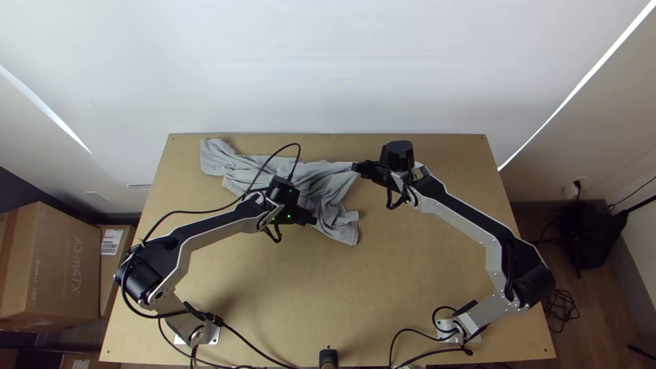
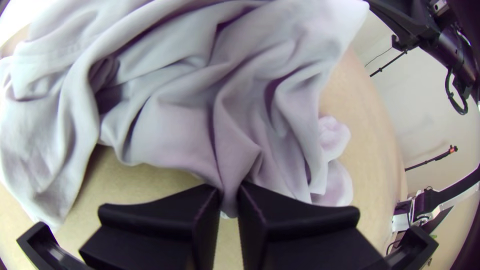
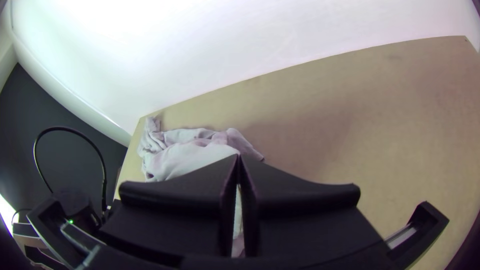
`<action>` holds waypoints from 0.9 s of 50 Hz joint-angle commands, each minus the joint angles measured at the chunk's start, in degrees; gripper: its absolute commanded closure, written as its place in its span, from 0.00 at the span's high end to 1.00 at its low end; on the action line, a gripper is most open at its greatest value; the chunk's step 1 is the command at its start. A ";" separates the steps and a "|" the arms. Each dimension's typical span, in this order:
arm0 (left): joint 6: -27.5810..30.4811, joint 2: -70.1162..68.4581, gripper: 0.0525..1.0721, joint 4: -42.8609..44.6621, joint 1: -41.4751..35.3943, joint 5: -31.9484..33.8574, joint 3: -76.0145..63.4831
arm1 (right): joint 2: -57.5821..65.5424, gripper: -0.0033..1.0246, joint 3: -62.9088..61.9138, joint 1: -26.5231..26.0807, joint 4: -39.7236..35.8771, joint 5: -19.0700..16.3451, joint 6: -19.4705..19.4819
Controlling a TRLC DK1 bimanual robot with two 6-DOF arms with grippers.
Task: Fold the t-shirt
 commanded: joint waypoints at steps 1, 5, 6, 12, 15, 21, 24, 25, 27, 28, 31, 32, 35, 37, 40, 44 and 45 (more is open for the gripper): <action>-1.43 -3.47 0.03 -0.15 1.33 0.60 0.20 | -3.46 0.03 -2.19 -2.62 0.89 1.05 -0.67; -1.17 -7.78 0.03 -2.17 3.09 1.04 0.03 | -4.95 0.03 -3.07 -4.20 0.89 1.05 -0.59; -0.99 -9.10 0.03 -2.87 3.53 1.30 0.03 | -5.21 0.03 -3.24 -4.47 0.81 1.05 -0.59; 0.15 -16.66 0.03 -7.53 5.73 2.18 0.47 | -8.90 0.03 -4.30 -6.05 0.89 0.97 -0.50; 0.86 -20.61 0.03 -10.43 6.17 2.36 1.08 | -11.54 0.03 -5.18 -6.23 0.81 1.05 -0.76; 2.09 -27.38 0.03 -15.53 6.34 2.97 2.40 | -18.48 0.03 -8.43 -6.66 0.81 1.05 -1.29; 2.35 -30.72 0.03 -17.90 6.34 3.33 2.84 | -22.88 0.03 -10.80 -6.84 0.81 1.05 -1.38; 2.53 -31.69 0.03 -18.52 6.34 3.41 2.93 | -24.20 0.03 -11.51 -6.84 0.81 1.05 -1.55; 2.96 -33.36 0.03 -20.19 6.34 3.41 3.37 | -27.89 0.03 -13.18 -6.84 0.72 1.05 -2.34; 3.14 -34.23 0.03 -21.24 6.34 3.41 3.63 | -29.82 0.03 -13.97 -6.84 0.63 1.05 -2.87; 3.49 -36.61 0.03 -23.35 6.25 3.41 4.25 | -36.41 0.03 -16.60 -6.49 0.72 0.97 -4.36; 3.58 -37.40 0.03 -23.88 6.25 3.50 4.33 | -38.79 0.03 -17.75 -6.40 0.89 0.97 -4.80; 3.67 -39.51 0.03 -25.02 6.17 3.50 4.42 | -44.50 0.03 -20.82 -5.70 2.04 0.70 -6.83; 3.67 -40.56 0.03 -25.90 5.99 3.50 4.51 | -47.58 0.03 -22.40 -4.64 2.12 0.61 -8.58; 3.84 -41.44 0.03 -26.60 5.90 3.59 4.16 | -51.18 0.03 -24.69 -2.80 2.12 0.61 -10.69; 4.20 -41.70 0.03 -26.78 5.55 3.94 2.40 | -52.94 0.03 -27.15 -1.48 1.95 0.61 -10.96; 4.55 -41.62 0.03 -26.60 5.55 3.94 1.78 | -52.94 0.03 -27.68 -1.39 1.77 0.53 -10.96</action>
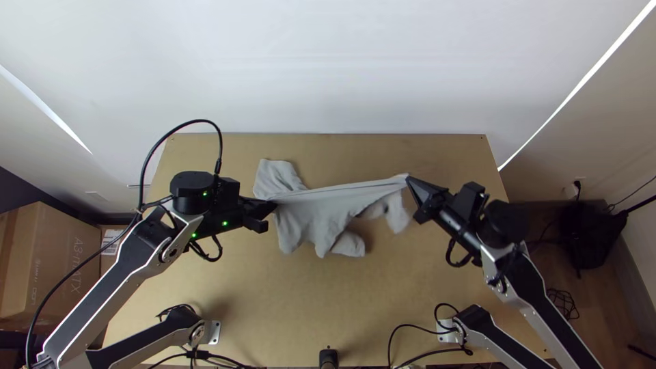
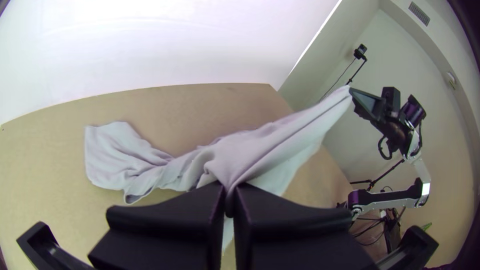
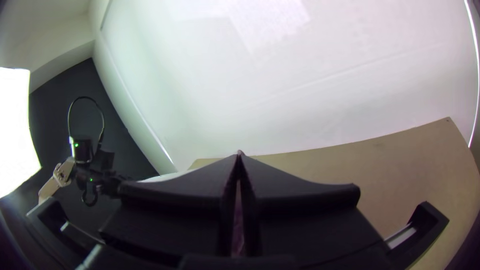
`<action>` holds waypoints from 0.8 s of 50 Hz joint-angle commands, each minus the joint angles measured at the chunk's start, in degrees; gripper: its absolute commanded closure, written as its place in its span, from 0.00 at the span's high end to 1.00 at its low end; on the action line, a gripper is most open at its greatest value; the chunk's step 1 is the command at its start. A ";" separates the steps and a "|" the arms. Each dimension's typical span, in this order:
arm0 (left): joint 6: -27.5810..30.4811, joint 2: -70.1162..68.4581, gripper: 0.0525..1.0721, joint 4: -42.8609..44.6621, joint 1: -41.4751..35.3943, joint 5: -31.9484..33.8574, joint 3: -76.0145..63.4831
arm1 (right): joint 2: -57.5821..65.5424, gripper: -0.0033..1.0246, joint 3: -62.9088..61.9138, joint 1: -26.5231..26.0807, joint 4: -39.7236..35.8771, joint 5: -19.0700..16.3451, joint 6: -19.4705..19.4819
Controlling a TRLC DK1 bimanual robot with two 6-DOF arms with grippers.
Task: Fold the t-shirt
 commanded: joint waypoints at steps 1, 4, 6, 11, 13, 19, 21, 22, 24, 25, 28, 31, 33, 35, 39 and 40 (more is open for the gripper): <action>1.05 -0.74 0.03 -0.96 0.17 -0.89 -2.20 | -1.68 0.03 -3.90 0.03 0.72 2.47 -2.02; 1.49 0.40 0.03 0.18 -0.27 -0.80 -4.22 | -0.54 0.03 -5.22 -0.06 0.99 2.47 -1.58; 1.93 1.19 0.03 1.15 -0.62 -0.80 -5.45 | 0.43 0.03 -5.83 -0.15 1.07 2.56 -0.79; 3.07 4.00 0.03 3.96 -1.58 -0.71 -8.08 | 5.52 0.03 -6.27 -0.23 1.07 2.47 2.55; 3.60 5.23 0.03 5.01 -1.58 -0.01 -9.14 | 7.90 0.03 -6.27 -0.50 1.16 2.47 3.34; 6.06 10.86 0.03 9.94 -1.06 0.25 -12.04 | 16.33 0.03 -5.83 -1.73 5.12 2.30 5.98; 6.50 13.32 0.03 11.69 -0.35 0.25 -12.30 | 19.32 0.03 -5.57 -1.99 7.14 2.12 6.95; 6.68 14.64 0.03 12.40 0.00 0.34 -12.30 | 20.90 0.03 -5.31 -2.34 8.02 2.12 7.21; 7.47 17.19 0.03 13.80 0.61 0.43 -12.04 | 23.72 0.03 -4.43 -2.52 8.72 2.12 8.00; 7.55 18.50 0.03 14.77 1.14 0.34 -11.95 | 25.04 0.03 -3.90 -2.52 8.98 2.12 8.53; 7.64 22.37 0.03 17.58 2.72 0.60 -11.16 | 28.82 0.03 -2.85 -2.69 11.09 2.12 9.32; 7.73 26.41 0.03 18.64 4.04 1.13 -9.40 | 31.72 0.03 -2.23 -2.96 13.55 2.12 10.29; 7.73 28.88 0.03 19.34 5.10 1.75 -8.08 | 33.65 0.03 -1.70 -2.96 14.87 2.12 10.64; 7.91 31.07 0.03 20.22 5.53 1.83 -6.94 | 35.49 0.03 -1.09 -2.96 15.93 2.12 10.73; 7.55 34.59 0.03 21.98 6.68 1.83 -4.66 | 38.57 0.03 -0.21 -2.96 17.77 2.21 11.34; 7.38 35.38 0.03 22.42 6.94 1.83 -4.04 | 39.54 0.03 0.05 -2.96 18.39 2.30 11.43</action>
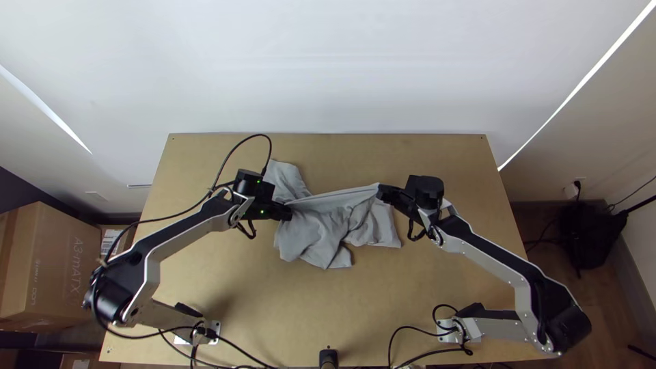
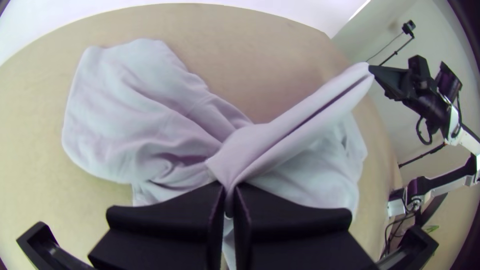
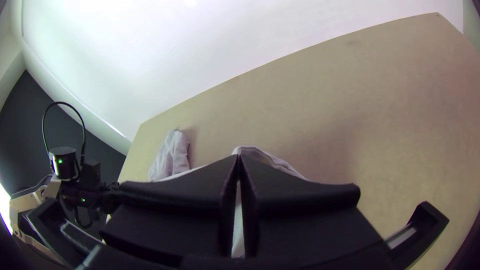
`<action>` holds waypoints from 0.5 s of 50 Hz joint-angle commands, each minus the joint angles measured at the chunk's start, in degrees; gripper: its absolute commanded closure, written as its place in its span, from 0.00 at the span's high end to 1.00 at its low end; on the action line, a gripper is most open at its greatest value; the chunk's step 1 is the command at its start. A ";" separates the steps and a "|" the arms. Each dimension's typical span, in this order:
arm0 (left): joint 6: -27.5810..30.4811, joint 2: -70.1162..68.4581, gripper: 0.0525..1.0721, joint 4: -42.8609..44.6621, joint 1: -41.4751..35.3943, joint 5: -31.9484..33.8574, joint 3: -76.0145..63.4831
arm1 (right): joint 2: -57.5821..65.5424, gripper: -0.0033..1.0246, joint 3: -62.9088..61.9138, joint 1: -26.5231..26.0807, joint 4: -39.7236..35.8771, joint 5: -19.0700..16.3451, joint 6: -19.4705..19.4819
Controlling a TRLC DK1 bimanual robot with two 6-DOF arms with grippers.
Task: Fold the t-shirt
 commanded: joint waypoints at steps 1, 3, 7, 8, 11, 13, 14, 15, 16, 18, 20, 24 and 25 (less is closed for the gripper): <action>0.54 4.46 0.03 2.20 1.83 0.11 4.25 | 4.33 0.03 2.66 -0.84 3.14 1.16 2.08; 0.27 5.95 0.07 2.38 2.00 0.11 5.65 | 5.47 0.03 3.01 -0.84 3.57 1.42 2.25; 0.18 7.00 0.45 1.94 2.27 0.11 8.55 | 7.58 0.03 3.89 -0.84 3.66 1.95 2.43; 0.27 6.92 0.55 1.58 2.18 0.11 9.17 | 8.02 0.03 3.98 -0.84 3.84 1.95 2.52; 0.62 5.16 0.77 1.23 2.18 0.11 10.75 | 9.25 0.03 3.98 -0.84 5.07 2.48 2.60; 0.80 3.49 0.86 0.44 2.09 0.11 12.07 | 10.13 0.03 3.98 -0.84 5.51 3.27 2.60; 1.06 2.87 0.88 -0.26 2.09 0.11 12.86 | 10.57 0.03 4.15 -0.84 5.51 3.45 2.60; 1.24 2.17 0.90 -1.14 2.09 0.11 13.91 | 10.92 0.03 4.24 -0.84 5.51 3.62 2.60; 1.33 1.56 0.92 -2.19 2.09 0.11 15.06 | 11.27 0.03 4.33 -0.84 5.51 3.71 2.60; 1.59 0.59 0.94 -5.62 2.09 0.20 17.96 | 12.06 0.03 4.59 -0.84 5.60 4.06 2.69; 2.82 -0.11 0.94 -9.23 2.00 0.55 20.77 | 12.94 0.03 5.03 -0.84 5.60 4.41 2.78; 5.72 -2.58 0.95 -15.55 0.86 0.55 25.69 | 14.70 0.03 6.17 -0.84 5.60 5.12 3.48; 6.34 -3.28 0.95 -16.61 0.51 0.55 26.48 | 15.14 0.03 6.44 -0.84 5.60 5.12 3.48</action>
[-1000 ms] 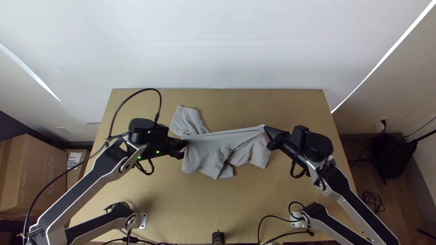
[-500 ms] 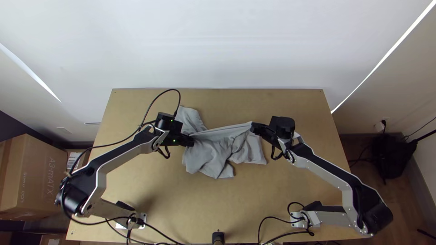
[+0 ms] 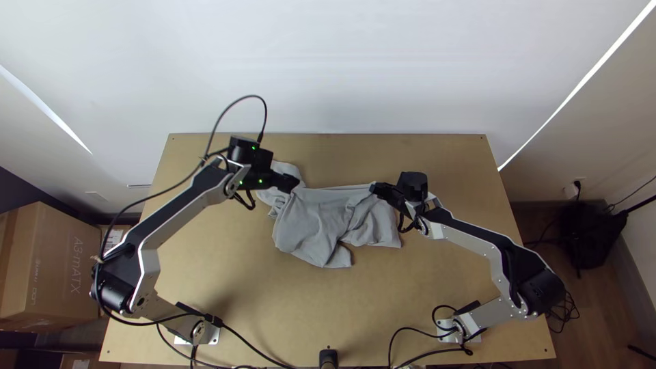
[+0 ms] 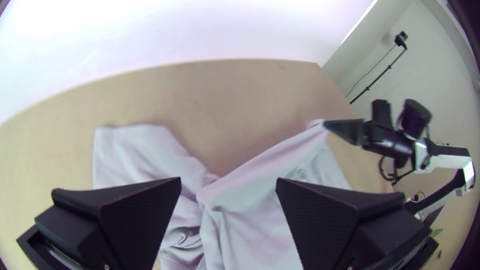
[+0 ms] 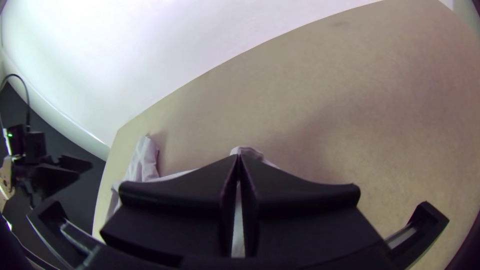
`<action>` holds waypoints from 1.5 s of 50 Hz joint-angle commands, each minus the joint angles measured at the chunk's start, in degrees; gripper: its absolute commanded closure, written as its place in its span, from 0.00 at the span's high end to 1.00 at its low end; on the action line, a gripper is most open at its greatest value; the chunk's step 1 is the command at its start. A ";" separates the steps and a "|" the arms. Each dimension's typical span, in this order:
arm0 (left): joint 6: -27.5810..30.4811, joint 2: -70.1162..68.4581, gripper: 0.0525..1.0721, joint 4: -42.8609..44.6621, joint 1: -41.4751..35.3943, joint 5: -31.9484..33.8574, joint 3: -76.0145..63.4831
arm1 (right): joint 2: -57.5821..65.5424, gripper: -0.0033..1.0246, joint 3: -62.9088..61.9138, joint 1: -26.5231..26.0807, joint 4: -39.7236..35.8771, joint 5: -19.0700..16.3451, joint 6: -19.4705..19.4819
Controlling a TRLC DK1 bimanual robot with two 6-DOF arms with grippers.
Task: Fold the t-shirt
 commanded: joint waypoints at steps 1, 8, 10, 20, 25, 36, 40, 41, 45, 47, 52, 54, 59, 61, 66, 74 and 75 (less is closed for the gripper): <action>4.59 -5.60 0.95 -5.44 -1.64 0.42 6.60 | 2.90 0.03 2.72 -0.58 1.22 1.20 1.73; 9.95 -9.11 0.95 -15.73 -7.52 0.86 8.79 | 5.28 0.03 4.30 -0.58 1.40 2.17 2.26; 11.45 -9.73 0.94 -19.60 -9.19 2.44 8.35 | 5.80 0.03 4.74 -0.49 1.49 2.17 2.61; 18.57 -12.37 0.94 -26.98 -18.69 2.70 -0.26 | 6.77 0.03 5.62 -0.49 1.49 2.43 2.61; 19.62 -12.10 0.94 -25.22 -23.61 -1.08 -3.25 | 6.95 0.03 5.53 -0.75 1.49 2.43 2.61; 24.02 -10.43 0.90 -18.72 -33.10 -8.37 -8.79 | 8.00 0.03 5.80 -0.84 1.75 2.52 2.61; 25.42 -9.47 0.90 -16.34 -35.39 -9.78 -10.54 | 8.35 0.03 5.97 -0.84 2.54 2.52 2.61; 25.51 -9.03 0.88 -16.34 -35.82 -10.04 -10.72 | 8.44 0.03 5.97 -0.84 2.72 2.52 2.61; 26.21 -7.80 0.84 -14.94 -37.58 -10.48 -11.77 | 8.97 0.03 6.24 -0.84 3.07 2.61 2.61; 26.30 -7.09 0.80 -14.32 -38.37 -10.66 -12.13 | 9.14 0.03 6.24 -0.84 3.16 2.61 2.61; 26.57 -4.90 0.80 -12.21 -38.90 -11.89 -13.00 | 9.23 0.03 6.15 -0.84 3.16 2.61 2.61; 26.57 -4.02 0.80 -11.25 -38.81 -12.15 -13.00 | 9.23 0.03 6.06 -0.84 3.16 2.61 2.61; 26.74 -2.08 0.79 -9.22 -38.37 -13.29 -13.44 | 9.23 0.03 5.80 -0.84 3.16 2.61 2.61; 26.83 -1.29 0.79 -8.78 -38.20 -13.73 -13.62 | 9.32 0.03 5.62 -0.84 3.16 2.61 2.61; 27.36 0.55 0.79 -6.94 -37.49 -15.49 -13.80 | 9.41 0.03 5.53 -0.84 3.25 2.61 2.61; 27.97 1.96 0.79 -6.24 -36.00 -15.49 -13.80 | 9.41 0.03 5.27 -0.93 3.60 2.52 2.61; 27.97 2.14 0.79 -6.24 -35.91 -15.49 -13.80 | 9.41 0.03 5.27 -0.93 3.69 2.52 2.61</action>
